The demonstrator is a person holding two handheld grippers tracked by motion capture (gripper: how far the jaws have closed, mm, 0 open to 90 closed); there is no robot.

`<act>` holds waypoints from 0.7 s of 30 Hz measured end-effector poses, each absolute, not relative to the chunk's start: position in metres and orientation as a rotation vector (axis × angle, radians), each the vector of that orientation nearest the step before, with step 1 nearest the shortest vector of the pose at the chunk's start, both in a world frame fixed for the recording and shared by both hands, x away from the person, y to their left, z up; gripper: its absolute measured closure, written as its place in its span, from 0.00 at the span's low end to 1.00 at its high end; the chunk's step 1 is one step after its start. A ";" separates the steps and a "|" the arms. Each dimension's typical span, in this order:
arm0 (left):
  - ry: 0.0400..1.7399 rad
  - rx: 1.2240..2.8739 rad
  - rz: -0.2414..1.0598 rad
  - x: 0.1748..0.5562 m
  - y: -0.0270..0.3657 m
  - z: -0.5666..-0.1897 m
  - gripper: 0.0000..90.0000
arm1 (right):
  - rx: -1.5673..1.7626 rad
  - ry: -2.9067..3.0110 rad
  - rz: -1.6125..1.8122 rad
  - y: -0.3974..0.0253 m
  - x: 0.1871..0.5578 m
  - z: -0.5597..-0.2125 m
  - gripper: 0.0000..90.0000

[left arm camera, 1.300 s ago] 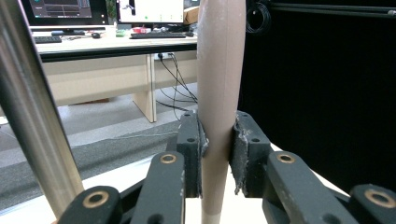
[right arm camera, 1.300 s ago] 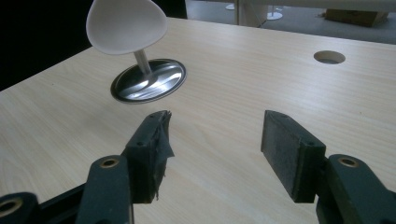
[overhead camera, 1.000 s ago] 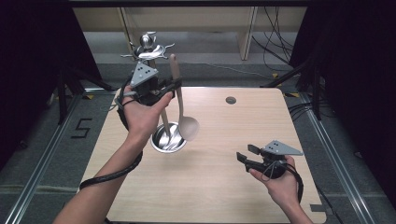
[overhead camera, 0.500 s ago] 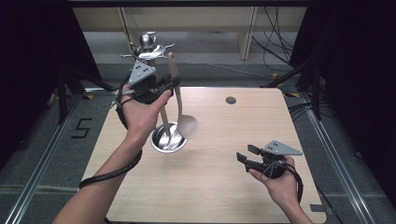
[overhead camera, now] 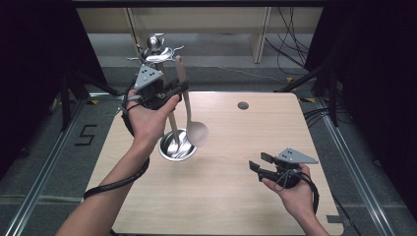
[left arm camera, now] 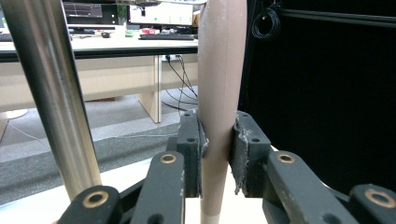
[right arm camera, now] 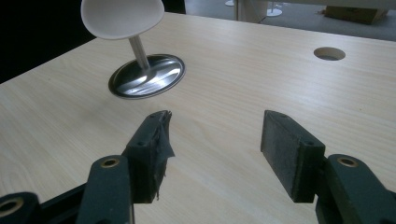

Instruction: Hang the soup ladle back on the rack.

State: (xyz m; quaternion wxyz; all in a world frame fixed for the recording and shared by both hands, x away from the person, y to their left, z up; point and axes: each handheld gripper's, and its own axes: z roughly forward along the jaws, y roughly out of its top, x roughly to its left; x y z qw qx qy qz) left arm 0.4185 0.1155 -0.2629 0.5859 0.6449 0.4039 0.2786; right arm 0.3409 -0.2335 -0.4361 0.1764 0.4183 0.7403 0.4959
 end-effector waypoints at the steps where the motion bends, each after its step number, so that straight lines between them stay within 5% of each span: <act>1: 0.944 1.502 0.647 0.419 0.116 -0.263 0.83 | 1.185 2.093 1.409 -0.233 0.341 -0.436 0.47; 21: 0.979 1.474 0.638 0.422 0.122 -0.268 0.82 | 1.201 2.099 1.411 -0.232 0.340 -0.436 0.47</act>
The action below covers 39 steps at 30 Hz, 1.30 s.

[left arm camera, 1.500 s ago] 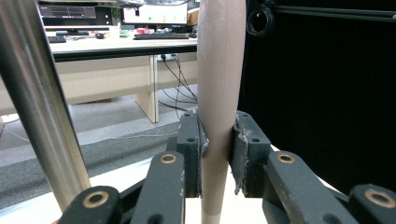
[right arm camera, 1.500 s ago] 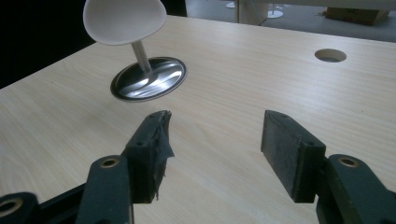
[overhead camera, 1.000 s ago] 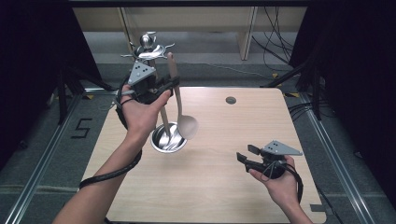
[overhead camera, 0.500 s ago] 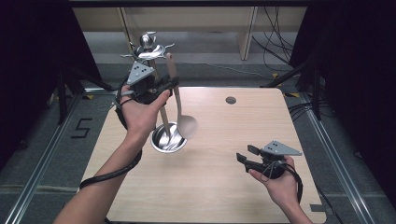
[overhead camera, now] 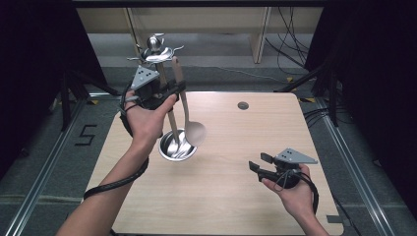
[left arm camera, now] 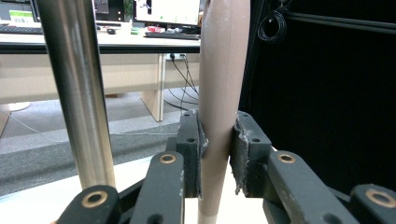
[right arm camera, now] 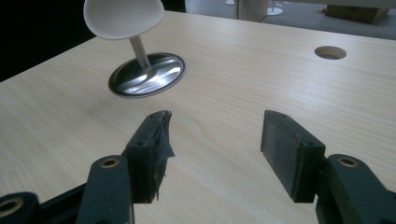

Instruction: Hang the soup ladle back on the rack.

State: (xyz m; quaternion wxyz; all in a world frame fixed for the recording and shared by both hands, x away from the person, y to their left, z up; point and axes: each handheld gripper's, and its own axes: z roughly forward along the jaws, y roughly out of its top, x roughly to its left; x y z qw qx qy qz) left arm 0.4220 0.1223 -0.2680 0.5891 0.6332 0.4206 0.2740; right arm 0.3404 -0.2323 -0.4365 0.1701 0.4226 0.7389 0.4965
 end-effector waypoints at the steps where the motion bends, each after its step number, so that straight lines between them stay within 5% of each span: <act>1: 0.979 1.474 0.638 0.422 0.122 -0.268 0.82 | 1.201 2.099 1.411 -0.232 0.340 -0.436 0.47; 22: 0.970 1.473 0.696 0.423 0.129 -0.273 0.80 | 1.225 2.119 1.387 -0.233 0.339 -0.436 0.47; 39: 0.907 1.508 0.754 0.395 0.142 -0.286 0.61 | 1.173 2.104 1.402 -0.235 0.343 -0.438 0.47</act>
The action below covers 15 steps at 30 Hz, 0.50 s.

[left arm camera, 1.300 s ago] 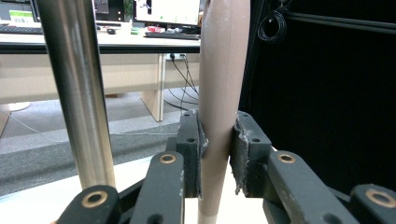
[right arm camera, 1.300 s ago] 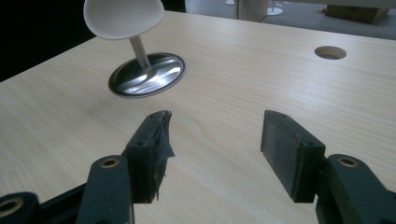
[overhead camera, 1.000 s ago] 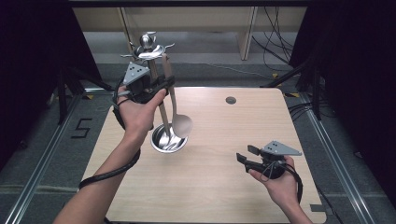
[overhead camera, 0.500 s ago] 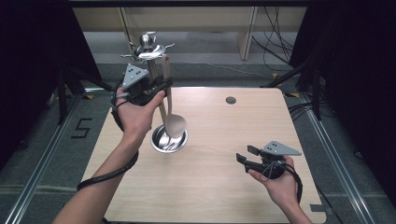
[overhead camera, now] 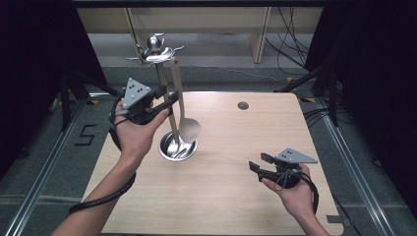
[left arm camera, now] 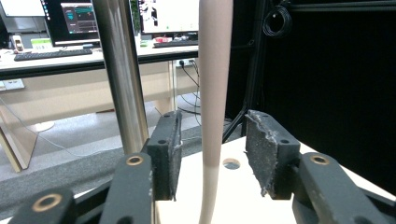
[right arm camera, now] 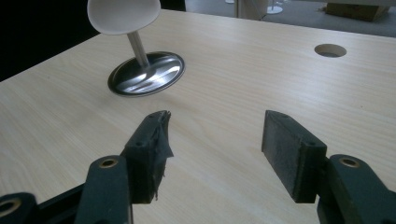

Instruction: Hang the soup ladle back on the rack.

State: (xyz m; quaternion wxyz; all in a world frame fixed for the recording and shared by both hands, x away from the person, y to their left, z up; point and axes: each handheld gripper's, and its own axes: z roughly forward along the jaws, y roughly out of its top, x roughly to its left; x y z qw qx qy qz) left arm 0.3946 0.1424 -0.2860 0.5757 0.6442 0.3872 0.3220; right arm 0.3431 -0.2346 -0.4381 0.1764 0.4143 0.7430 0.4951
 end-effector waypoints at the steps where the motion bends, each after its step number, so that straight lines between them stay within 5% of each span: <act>1: 0.899 1.513 0.755 0.392 0.144 -0.287 0.60 | 1.177 2.102 1.409 -0.234 0.343 -0.438 0.46; 15: 0.810 1.583 0.760 0.363 0.162 -0.314 0.53 | 1.188 2.108 1.383 -0.235 0.342 -0.437 0.46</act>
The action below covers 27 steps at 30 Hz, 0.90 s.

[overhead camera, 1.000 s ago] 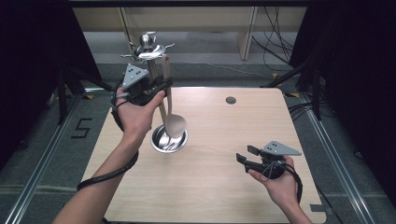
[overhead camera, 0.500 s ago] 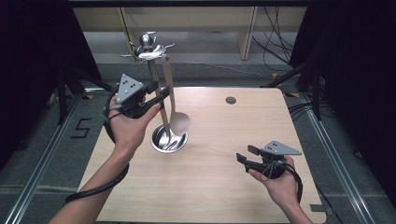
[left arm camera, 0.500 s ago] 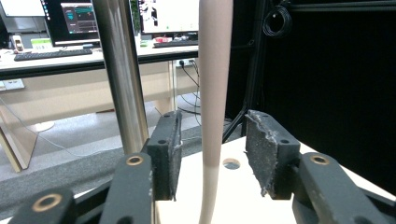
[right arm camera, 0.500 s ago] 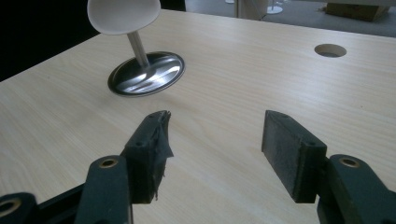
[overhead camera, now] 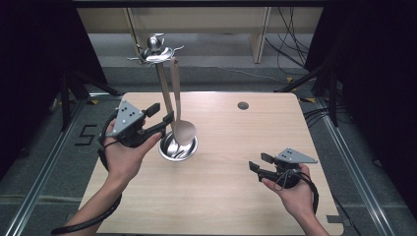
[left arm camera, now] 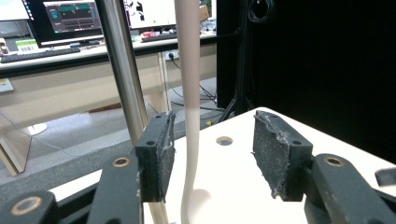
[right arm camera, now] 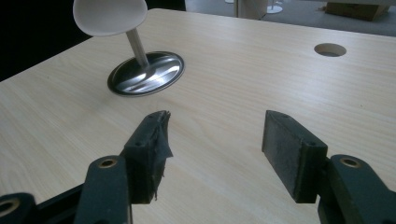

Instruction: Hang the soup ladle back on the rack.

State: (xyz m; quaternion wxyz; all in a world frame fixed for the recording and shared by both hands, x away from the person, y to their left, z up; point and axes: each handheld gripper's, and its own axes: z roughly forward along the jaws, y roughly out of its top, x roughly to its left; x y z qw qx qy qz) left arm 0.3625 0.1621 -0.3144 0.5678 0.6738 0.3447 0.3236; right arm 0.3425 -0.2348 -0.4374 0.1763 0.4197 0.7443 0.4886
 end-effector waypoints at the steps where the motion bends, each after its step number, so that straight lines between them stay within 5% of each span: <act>1: 0.811 1.585 0.761 0.361 0.163 -0.318 0.53 | 1.188 2.109 1.385 -0.235 0.342 -0.438 0.46; 27: 0.895 1.762 0.678 0.342 0.219 -0.445 0.45 | 1.177 2.106 1.363 -0.237 0.346 -0.441 0.45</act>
